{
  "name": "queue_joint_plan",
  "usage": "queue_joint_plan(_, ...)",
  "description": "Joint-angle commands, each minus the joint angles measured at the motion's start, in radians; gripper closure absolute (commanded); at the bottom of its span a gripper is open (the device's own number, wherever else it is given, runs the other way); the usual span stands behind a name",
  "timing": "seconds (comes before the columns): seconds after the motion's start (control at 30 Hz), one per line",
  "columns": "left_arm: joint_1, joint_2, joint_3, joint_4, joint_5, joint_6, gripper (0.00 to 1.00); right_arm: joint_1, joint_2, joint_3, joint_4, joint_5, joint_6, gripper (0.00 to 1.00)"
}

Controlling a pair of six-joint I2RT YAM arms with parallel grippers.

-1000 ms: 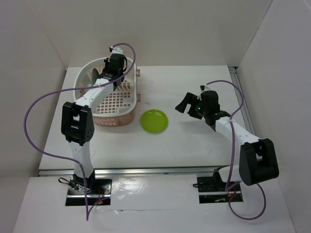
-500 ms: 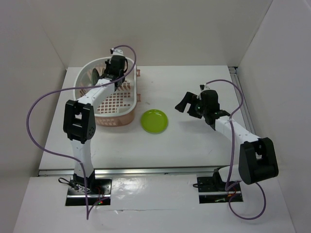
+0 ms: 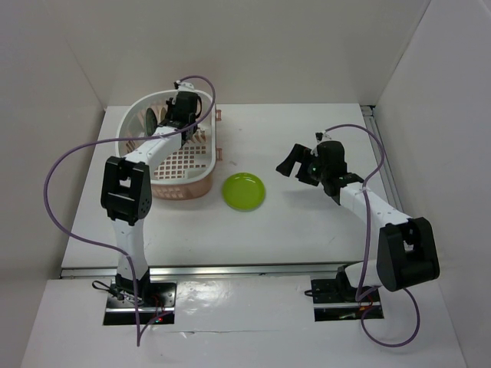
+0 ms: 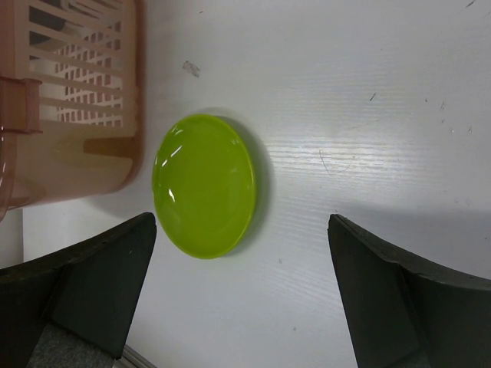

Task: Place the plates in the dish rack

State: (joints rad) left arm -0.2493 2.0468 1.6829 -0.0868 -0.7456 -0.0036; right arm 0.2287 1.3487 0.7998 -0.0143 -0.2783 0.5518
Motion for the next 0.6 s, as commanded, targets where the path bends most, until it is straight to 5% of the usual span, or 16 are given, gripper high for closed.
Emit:
queue_joint_plan(0.0, 0.013, 0.007, 0.006, 0.039, -0.02, -0.007, 1.0, 0.009, 0.001, 0.044, 0.01, -0.01, -0.018, 0.0)
queue_joint_plan(0.23, 0.013, 0.026, 0.006, 0.009, 0.014, -0.036, 0.91, 0.009, 0.001, 0.044, 0.019, -0.019, -0.018, 0.0)
queue_joint_plan(0.4, 0.013, 0.036, 0.015, -0.001, 0.023, -0.055, 0.74, 0.009, 0.001, 0.044, 0.019, -0.028, -0.018, 0.0)
queue_joint_plan(0.5, 0.013, 0.036, 0.015, -0.001, 0.023, -0.055, 0.55, 0.009, 0.001, 0.044, 0.019, -0.029, -0.018, 0.0)
queue_joint_plan(0.57, 0.013, 0.036, 0.015, -0.013, 0.023, -0.055, 0.53, 0.009, 0.001, 0.044, 0.019, -0.029, -0.027, 0.0)
